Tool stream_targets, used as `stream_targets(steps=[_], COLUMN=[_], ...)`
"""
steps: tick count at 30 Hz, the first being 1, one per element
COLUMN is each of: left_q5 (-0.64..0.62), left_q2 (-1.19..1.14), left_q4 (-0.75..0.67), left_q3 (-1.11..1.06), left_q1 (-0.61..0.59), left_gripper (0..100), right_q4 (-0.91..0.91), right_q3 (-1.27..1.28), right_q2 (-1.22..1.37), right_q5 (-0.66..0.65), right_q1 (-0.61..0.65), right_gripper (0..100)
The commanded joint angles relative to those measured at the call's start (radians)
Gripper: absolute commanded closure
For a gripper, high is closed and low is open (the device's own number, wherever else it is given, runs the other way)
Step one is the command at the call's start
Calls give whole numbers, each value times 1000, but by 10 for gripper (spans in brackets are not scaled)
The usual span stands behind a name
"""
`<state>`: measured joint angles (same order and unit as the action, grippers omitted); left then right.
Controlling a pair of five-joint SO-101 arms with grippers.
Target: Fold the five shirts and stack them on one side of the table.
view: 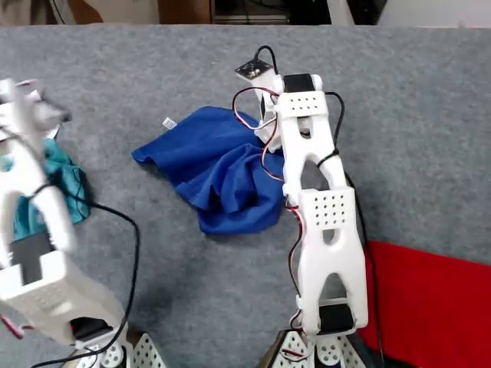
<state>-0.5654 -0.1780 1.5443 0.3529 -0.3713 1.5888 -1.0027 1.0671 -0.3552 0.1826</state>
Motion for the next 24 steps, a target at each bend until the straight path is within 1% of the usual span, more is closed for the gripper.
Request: stream_targets(steps=[1, 5, 7, 10, 13, 17, 22, 24], left_q5=[-48, -98, -100, -104, -115, -199, -229, -238], left_q2=[2, -71, -127, -216, -288, -360, -437, -470], left_q4=[-37, -218, -262, -269, -269, -278, -273, -270], left_q3=[41, -31, -54, -60, -61, -48, 32, 64], left_q1=[153, 242, 275, 288, 269, 219, 209, 213], left_gripper=[704, 704, 704, 704, 705, 705, 705, 724], right_q4=[-12, -12, -12, -14, -14, -14, -14, -14], right_q3=[-33, -33, -33, -33, -33, -33, -33, -33], right_q2=[1, 1, 1, 1, 1, 1, 1, 1], right_q5=[11, 8, 6, 6, 6, 6, 6, 6], right_q1=[-31, -30, -30, -30, -30, -30, -30, -30], right_gripper=[990, 990, 990, 990, 990, 990, 990, 990])
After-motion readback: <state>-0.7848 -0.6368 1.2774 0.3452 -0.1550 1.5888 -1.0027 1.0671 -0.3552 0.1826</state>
